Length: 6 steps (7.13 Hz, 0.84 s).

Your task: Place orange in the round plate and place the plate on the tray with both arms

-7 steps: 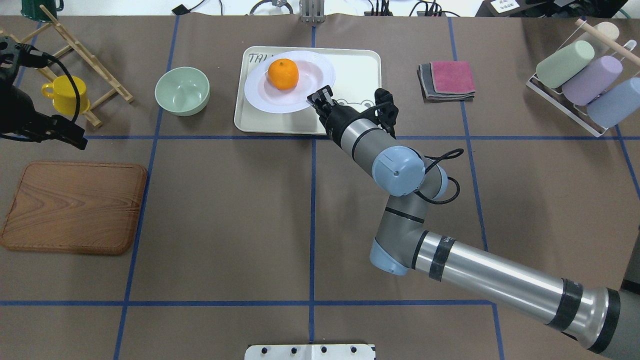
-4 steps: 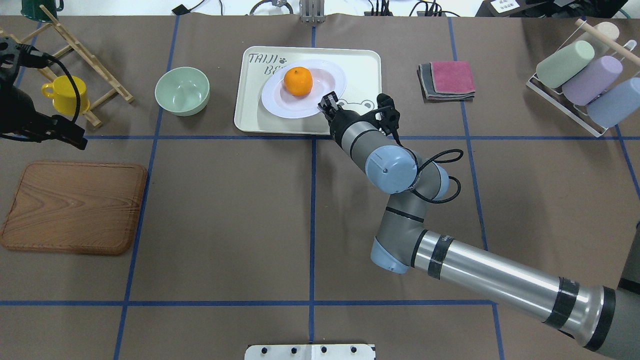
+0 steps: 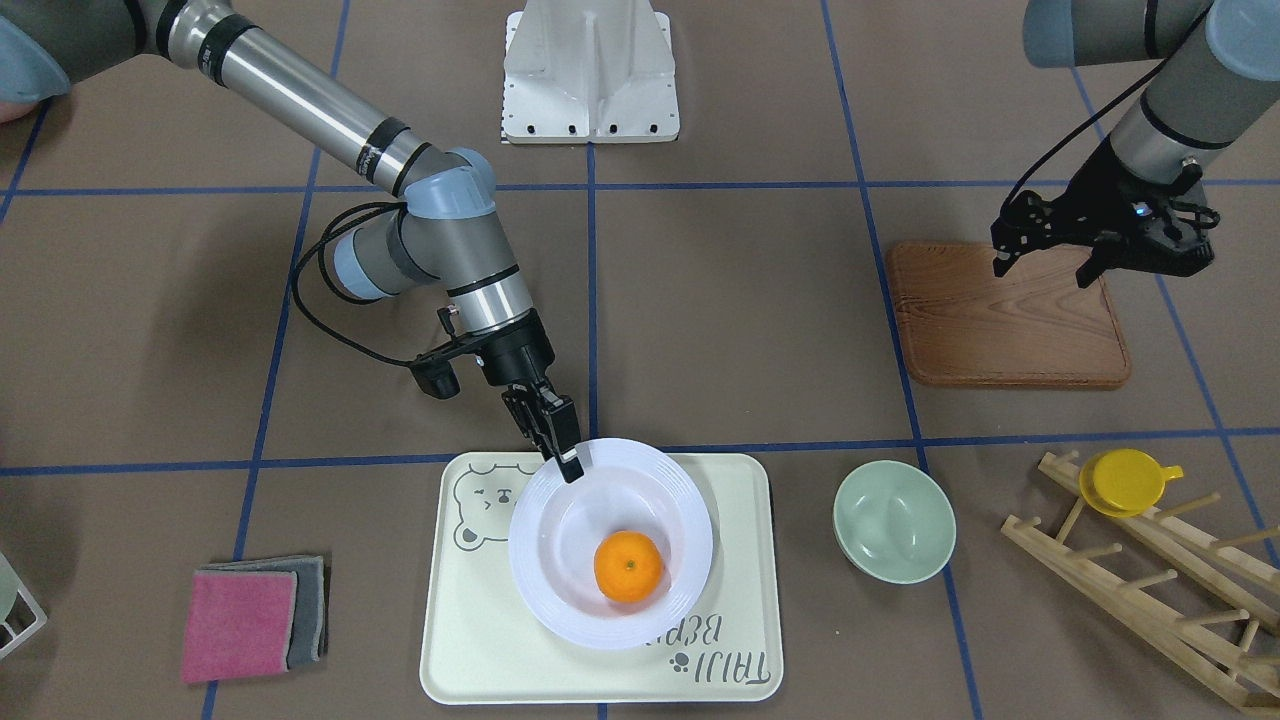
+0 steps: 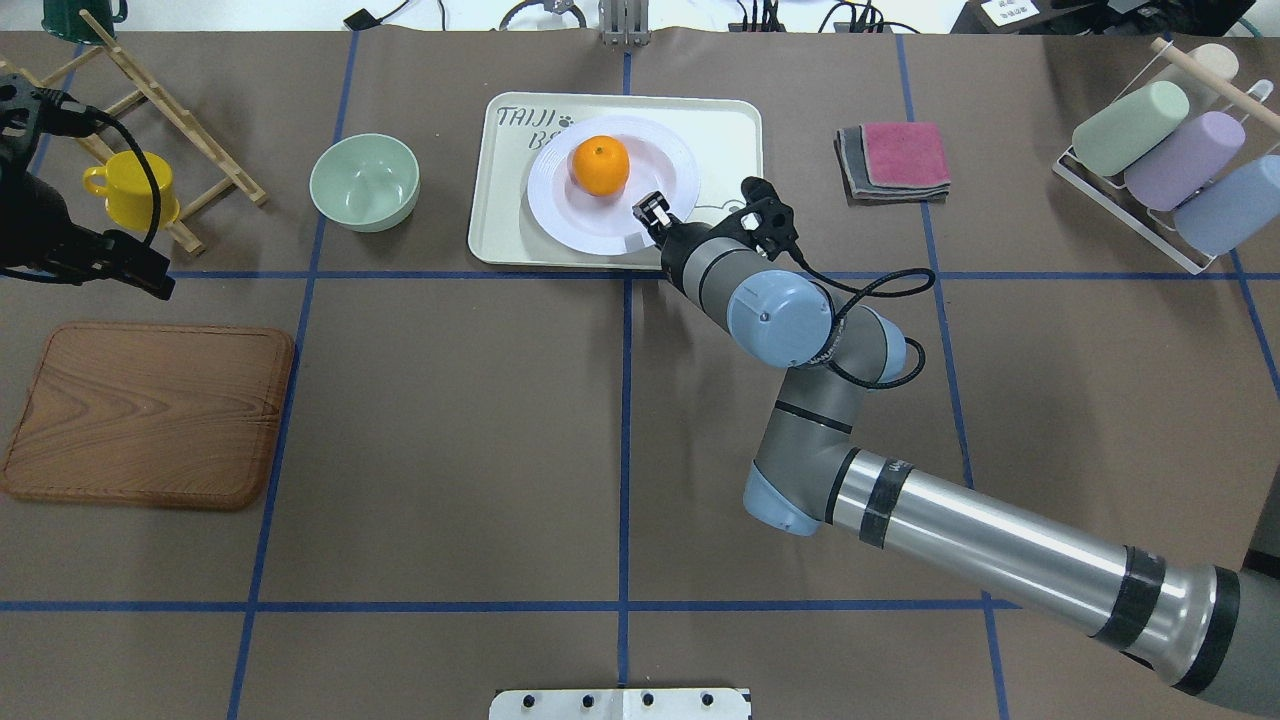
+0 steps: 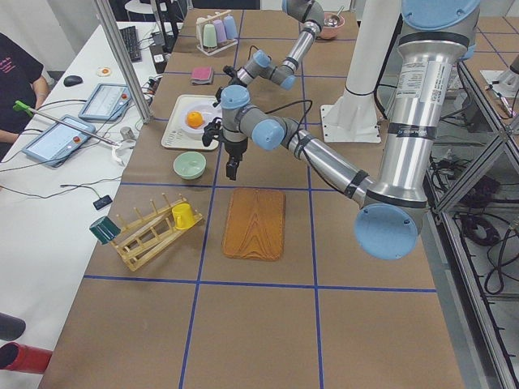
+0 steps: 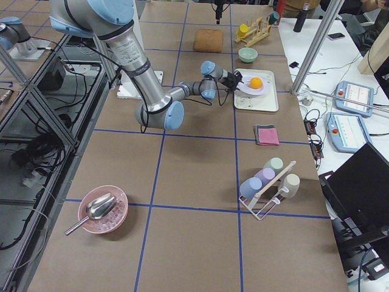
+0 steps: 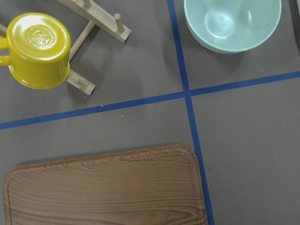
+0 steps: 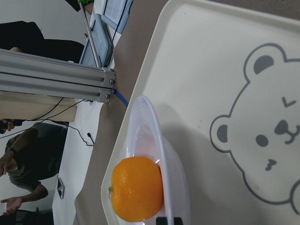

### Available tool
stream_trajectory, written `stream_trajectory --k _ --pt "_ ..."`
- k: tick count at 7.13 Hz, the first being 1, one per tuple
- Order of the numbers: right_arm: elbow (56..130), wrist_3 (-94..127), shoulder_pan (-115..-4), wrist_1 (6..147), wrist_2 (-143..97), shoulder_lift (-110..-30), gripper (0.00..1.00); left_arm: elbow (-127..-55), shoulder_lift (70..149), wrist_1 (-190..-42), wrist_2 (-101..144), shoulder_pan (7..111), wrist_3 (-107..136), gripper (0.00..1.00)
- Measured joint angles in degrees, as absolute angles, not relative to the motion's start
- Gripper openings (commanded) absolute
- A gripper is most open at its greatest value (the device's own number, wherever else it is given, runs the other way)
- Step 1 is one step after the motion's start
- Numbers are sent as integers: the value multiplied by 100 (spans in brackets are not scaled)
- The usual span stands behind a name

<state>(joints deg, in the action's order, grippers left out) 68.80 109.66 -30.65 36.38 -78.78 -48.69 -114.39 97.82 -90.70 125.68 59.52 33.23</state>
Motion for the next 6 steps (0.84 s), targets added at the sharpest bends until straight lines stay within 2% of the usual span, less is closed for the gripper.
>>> stream_trajectory --k 2,4,6 --pt "7991 8675 -3564 5217 -9470 -5258 100 -11440 9782 -9070 12568 5961 3320 96" --pt "9066 6693 -4624 6612 -11282 -5725 100 -11370 9671 -9178 12568 5966 3243 97" --pt "9426 5573 -5583 7007 -12169 -6205 100 -11123 9100 -9940 12570 6109 2901 98"
